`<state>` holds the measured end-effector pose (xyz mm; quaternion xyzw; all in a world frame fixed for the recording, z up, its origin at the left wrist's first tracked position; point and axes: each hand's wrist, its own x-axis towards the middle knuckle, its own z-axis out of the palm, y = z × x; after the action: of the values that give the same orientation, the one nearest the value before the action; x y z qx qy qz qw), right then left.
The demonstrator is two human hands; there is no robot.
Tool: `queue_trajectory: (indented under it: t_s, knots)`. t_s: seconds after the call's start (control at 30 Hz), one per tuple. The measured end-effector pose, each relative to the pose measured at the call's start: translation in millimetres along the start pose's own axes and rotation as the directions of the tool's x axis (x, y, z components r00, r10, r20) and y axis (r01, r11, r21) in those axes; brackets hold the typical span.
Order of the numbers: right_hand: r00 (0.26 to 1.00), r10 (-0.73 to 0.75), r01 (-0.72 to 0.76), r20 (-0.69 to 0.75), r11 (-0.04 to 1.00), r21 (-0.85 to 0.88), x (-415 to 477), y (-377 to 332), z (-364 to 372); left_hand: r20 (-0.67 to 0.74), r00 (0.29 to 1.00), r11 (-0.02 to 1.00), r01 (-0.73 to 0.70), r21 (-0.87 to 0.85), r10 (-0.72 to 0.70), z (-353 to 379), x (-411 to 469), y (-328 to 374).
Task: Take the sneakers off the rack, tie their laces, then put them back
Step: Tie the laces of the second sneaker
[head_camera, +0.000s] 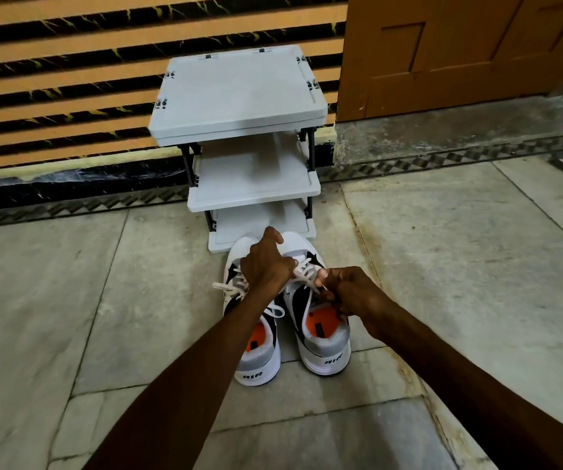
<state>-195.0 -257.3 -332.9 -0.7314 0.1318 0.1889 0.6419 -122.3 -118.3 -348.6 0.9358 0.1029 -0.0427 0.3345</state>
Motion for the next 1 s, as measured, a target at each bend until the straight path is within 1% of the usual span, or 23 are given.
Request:
queue_trajectory:
  t_s: [0.13,0.33,0.5,0.6,0.67,0.77,0.83,0.9,0.93,0.97,1.0]
  knots:
    - [0.999,0.028,-0.028,-0.018,1.0,-0.002,-5.2,1.0,-1.4,-0.089,0.992,0.992,-0.082,0.094,0.091,9.4,-3.9,-7.1]
    - [0.995,0.047,-0.046,-0.084,0.999,0.017,-12.2,-0.6,4.8,-0.158,0.967,0.966,-0.169,0.195,0.201,13.7,-10.6,-5.3]
    - [0.983,0.06,-0.06,-0.173,0.998,0.002,-15.4,0.3,9.4,-0.168,0.965,0.965,-0.167,0.204,0.202,14.5,-12.2,-6.2]
    - [0.975,0.05,-0.059,-0.217,0.998,-0.035,-14.2,3.4,11.5,-0.191,0.959,0.964,-0.172,0.2,0.211,15.3,-13.1,-6.6]
    - [0.974,0.037,-0.055,-0.222,0.996,-0.072,-13.5,5.6,13.9,-0.21,0.954,0.966,-0.172,0.191,0.212,17.1,-15.0,-7.2]
    - [0.982,0.0,-0.018,-0.186,0.995,-0.099,-17.8,7.7,12.3,-0.189,0.953,0.96,-0.2,0.195,0.237,19.4,-16.5,-5.4]
    - [0.989,-0.068,0.047,-0.131,0.986,-0.159,-23.6,9.9,6.4,-0.123,0.958,0.949,-0.229,0.218,0.26,15.1,-13.8,-6.3]
    - [0.979,-0.181,0.144,-0.094,0.938,-0.315,-31.1,12.7,1.8,-0.026,0.965,0.941,-0.247,0.233,0.26,4.9,-8.8,-9.9]
    - [0.972,-0.227,0.18,-0.062,0.887,-0.424,-34.1,13.8,0.9,0.006,0.966,0.939,-0.252,0.236,0.258,-1.7,-7.4,-13.1]
    - [0.972,-0.233,0.193,-0.01,0.828,-0.527,-38.5,13.2,1.8,0.014,0.965,0.937,-0.256,0.239,0.26,-8.3,-8.6,-17.7]
    - [0.977,-0.202,0.196,0.06,0.765,-0.614,-42.7,11.5,3.5,0.008,0.963,0.934,-0.263,0.241,0.269,-14.9,-11.6,-22.2]
